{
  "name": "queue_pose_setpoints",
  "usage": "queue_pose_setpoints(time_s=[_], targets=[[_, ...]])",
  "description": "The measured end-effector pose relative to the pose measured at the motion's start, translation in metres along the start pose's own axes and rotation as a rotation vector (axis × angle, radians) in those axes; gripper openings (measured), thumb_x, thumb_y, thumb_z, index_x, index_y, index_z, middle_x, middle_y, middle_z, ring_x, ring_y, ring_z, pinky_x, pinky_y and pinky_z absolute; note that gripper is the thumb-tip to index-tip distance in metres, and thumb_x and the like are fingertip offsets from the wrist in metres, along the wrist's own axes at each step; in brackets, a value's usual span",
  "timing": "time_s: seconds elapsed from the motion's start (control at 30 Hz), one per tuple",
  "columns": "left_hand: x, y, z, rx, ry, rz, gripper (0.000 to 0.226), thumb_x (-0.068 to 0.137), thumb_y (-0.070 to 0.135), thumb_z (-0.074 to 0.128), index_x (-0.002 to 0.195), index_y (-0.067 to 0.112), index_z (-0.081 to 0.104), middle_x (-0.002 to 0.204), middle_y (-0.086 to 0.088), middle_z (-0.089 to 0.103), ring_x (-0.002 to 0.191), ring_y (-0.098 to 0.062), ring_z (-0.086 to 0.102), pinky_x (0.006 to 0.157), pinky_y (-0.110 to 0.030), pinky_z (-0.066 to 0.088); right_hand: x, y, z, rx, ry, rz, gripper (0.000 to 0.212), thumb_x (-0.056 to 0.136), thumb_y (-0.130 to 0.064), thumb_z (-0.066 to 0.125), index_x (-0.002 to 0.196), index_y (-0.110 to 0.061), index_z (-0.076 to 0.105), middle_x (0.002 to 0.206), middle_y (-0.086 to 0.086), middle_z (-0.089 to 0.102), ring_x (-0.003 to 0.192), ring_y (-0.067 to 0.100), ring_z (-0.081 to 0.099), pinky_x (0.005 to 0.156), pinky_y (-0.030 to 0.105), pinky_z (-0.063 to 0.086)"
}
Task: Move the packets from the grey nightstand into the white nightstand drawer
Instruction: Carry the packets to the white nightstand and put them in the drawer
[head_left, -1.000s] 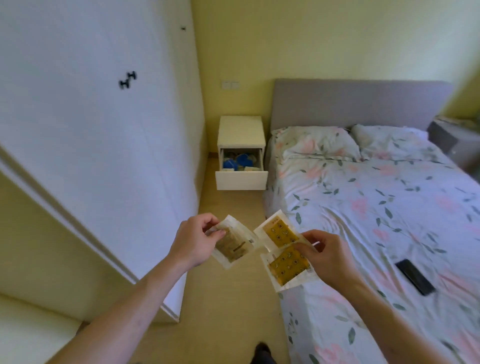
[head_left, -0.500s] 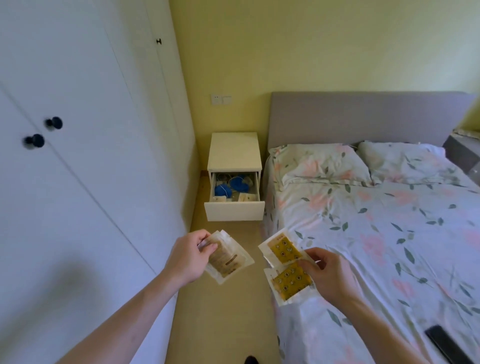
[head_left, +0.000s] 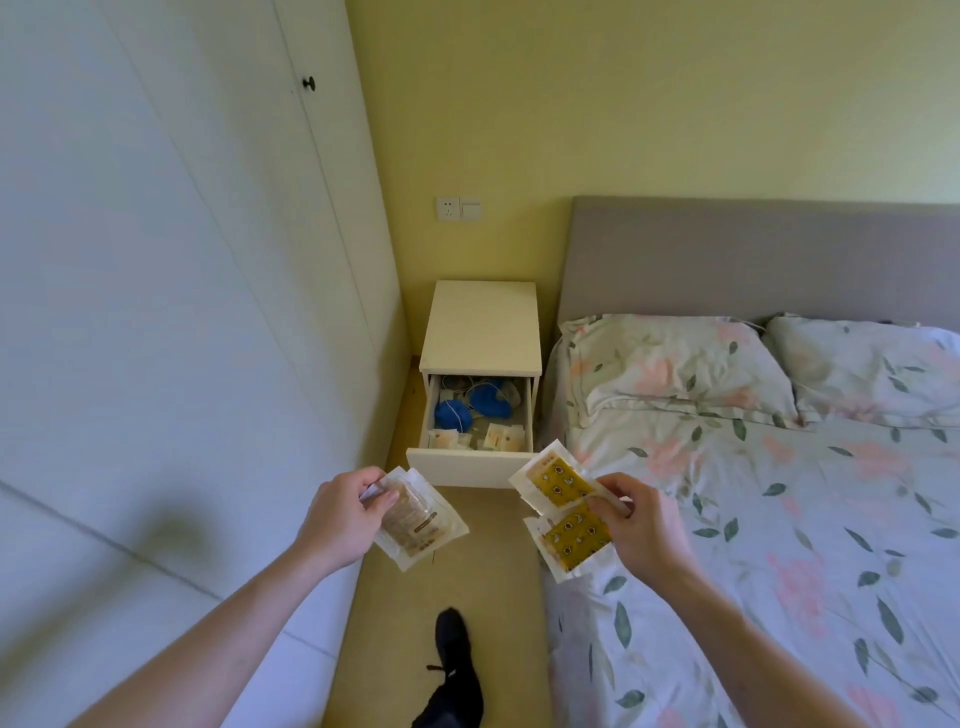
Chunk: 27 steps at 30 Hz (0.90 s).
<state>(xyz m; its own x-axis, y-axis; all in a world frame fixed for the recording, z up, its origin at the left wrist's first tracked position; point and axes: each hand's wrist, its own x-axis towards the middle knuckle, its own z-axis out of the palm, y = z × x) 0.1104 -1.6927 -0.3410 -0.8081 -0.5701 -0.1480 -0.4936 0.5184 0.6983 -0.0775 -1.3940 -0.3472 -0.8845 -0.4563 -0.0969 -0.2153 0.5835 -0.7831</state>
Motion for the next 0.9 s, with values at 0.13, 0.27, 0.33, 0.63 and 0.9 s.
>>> queue_pose_setpoints(time_s=[0.13,0.27,0.33,0.63,0.9], targets=[[0.073,-0.001,0.002,-0.027,-0.009,0.000,0.016,0.100,0.029,0.062,0.085,0.033,0.065,0.083,0.015,0.067,0.074,-0.008,0.059,0.050,-0.008,0.038,0.068,-0.003,0.007,0.019,-0.002,0.044,0.013,0.098,-0.022,0.067,0.093,-0.033,0.071,0.083,-0.011,0.072,0.072,0.002,0.065,0.056,0.011,0.042],[0.152,-0.006,0.005,-0.047,-0.040,-0.017,0.010,0.099,0.029,0.063,0.090,0.031,0.065,0.089,0.012,0.071,0.082,-0.011,0.064,0.056,-0.011,0.041,0.130,-0.006,0.012,0.038,0.018,0.110,0.009,0.097,-0.021,0.068,0.097,-0.029,0.072,0.083,-0.010,0.072,0.070,-0.004,0.064,0.054,0.008,0.043],[0.193,-0.009,0.009,-0.039,-0.073,-0.012,0.009,0.099,0.027,0.063,0.090,0.030,0.064,0.090,0.011,0.071,0.084,-0.010,0.066,0.057,-0.013,0.044,0.159,-0.006,0.017,0.058,0.033,0.133,0.009,0.097,-0.019,0.067,0.098,-0.026,0.072,0.083,-0.009,0.072,0.069,-0.008,0.062,0.055,0.007,0.044],[0.346,-0.026,0.033,0.048,-0.165,-0.038,0.005,0.098,0.034,0.063,0.094,0.031,0.063,0.093,0.014,0.070,0.085,-0.006,0.067,0.062,-0.021,0.056,0.288,0.000,0.042,0.069,0.016,0.246,0.010,0.097,-0.020,0.067,0.094,-0.029,0.072,0.083,-0.009,0.074,0.074,0.005,0.067,0.055,0.012,0.045],[0.447,-0.057,0.058,0.093,-0.182,-0.212,0.009,0.100,0.038,0.059,0.092,0.035,0.060,0.094,0.016,0.065,0.082,-0.004,0.065,0.056,-0.012,0.049,0.424,0.024,0.087,0.003,-0.149,0.310,0.018,0.100,-0.021,0.061,0.086,-0.031,0.068,0.085,-0.005,0.071,0.079,0.015,0.068,0.064,0.031,0.055]])
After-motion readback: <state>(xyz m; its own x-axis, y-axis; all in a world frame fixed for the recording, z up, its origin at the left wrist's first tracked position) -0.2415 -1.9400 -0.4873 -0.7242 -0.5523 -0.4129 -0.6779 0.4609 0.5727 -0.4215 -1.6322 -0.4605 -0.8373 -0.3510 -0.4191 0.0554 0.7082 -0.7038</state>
